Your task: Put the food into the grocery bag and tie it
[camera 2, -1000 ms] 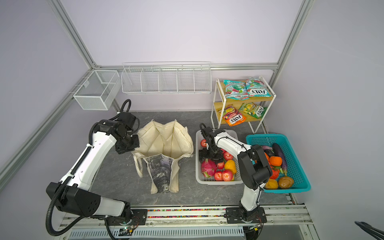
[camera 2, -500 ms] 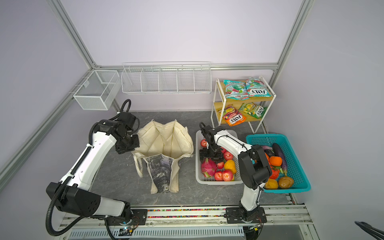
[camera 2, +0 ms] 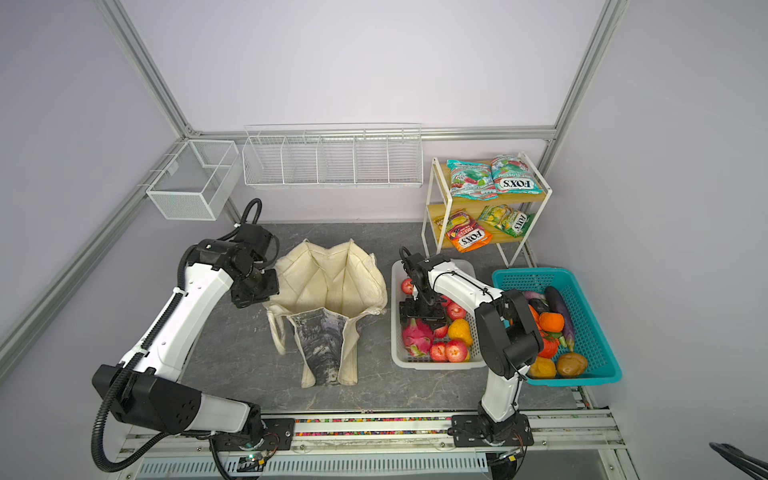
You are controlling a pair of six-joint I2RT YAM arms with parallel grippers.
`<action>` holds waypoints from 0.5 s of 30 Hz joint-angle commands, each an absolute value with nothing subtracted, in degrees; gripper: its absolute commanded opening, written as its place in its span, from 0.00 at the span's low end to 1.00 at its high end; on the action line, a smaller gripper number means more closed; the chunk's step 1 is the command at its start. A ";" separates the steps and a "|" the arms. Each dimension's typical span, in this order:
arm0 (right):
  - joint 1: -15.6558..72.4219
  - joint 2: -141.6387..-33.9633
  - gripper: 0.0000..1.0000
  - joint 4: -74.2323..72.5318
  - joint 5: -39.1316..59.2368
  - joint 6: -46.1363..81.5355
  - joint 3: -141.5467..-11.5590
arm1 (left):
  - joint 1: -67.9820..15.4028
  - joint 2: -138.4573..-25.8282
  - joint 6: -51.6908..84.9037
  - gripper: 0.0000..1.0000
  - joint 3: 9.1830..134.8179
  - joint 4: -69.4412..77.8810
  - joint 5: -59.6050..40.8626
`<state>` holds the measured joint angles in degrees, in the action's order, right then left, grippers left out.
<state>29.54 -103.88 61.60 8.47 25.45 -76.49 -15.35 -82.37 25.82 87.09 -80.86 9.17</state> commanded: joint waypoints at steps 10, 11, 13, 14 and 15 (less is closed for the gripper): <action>29.46 -106.53 0.95 61.65 9.18 24.83 -75.37 | -15.03 -81.21 26.46 0.00 86.40 -81.47 9.75; 29.49 -106.37 0.92 61.71 9.14 24.83 -75.48 | -15.03 -81.17 26.46 0.00 86.35 -81.47 9.76; 29.46 -105.89 0.87 62.02 8.91 24.87 -75.54 | -15.03 -81.14 26.46 0.00 86.31 -81.56 9.68; 29.49 -105.67 0.84 62.29 8.75 24.87 -75.75 | -15.03 -81.20 26.38 0.00 86.28 -81.48 9.67; 29.52 -105.32 0.82 62.56 8.57 24.79 -76.06 | -15.03 -81.21 26.38 0.00 86.39 -81.56 9.66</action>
<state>29.39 -105.89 60.93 9.08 25.12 -76.40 -15.35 -82.37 25.89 86.87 -80.86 9.17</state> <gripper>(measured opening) 0.836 0.047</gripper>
